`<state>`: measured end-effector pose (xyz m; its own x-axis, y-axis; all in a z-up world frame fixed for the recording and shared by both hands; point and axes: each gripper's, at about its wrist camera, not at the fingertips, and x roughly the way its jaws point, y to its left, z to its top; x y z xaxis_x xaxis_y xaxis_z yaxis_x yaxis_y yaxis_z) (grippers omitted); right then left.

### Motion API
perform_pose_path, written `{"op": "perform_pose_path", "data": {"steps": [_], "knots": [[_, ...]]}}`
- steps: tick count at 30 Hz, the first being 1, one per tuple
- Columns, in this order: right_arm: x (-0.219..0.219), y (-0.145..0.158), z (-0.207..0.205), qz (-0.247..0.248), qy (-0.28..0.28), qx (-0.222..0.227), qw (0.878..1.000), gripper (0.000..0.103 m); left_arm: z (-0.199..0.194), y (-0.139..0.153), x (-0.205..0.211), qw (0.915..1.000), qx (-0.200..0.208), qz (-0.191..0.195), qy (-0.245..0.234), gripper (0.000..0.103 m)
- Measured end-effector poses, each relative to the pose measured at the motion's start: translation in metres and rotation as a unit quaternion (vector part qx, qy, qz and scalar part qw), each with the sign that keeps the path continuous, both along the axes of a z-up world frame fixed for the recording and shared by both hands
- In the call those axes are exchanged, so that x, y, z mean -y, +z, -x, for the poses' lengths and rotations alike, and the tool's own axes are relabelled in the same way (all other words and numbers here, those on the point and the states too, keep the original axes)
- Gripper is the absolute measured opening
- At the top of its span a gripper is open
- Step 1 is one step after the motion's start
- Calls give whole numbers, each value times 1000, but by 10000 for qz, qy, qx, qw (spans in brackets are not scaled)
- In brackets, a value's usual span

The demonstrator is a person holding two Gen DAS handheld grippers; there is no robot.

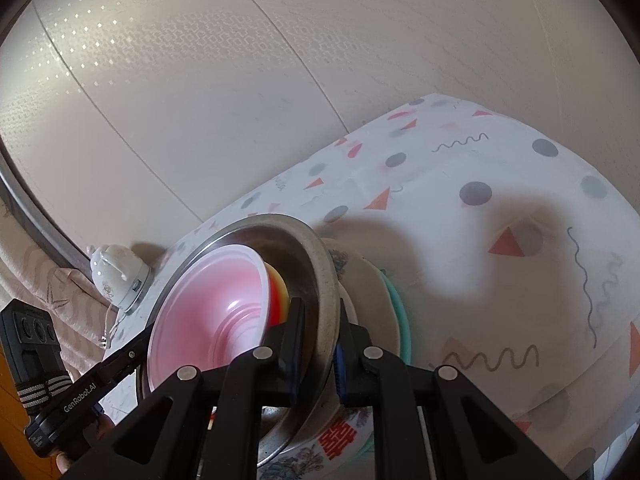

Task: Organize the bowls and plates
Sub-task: 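Lift the nested steel bowl with both grippers and carry it over the floral plate stack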

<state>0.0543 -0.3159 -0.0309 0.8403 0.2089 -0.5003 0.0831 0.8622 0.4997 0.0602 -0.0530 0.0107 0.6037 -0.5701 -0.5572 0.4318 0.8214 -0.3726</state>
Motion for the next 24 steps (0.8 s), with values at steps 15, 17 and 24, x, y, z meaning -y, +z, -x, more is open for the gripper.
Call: {"op": "perform_pose_path", "data": {"steps": [15,17,24], "knots": [[1,-3,-2,-31,-85,-78,9999,14,-3,-8,3,9999,-127,-74,12,15],[2,-3,-2,-30,-102,-83,9999,14,-4,-9,4,9999,-132,-84,16,15],[1,-4,-3,-33,-132,-90,9999,14,-5,-10,4,9998,-146,-125,24,15]]}}
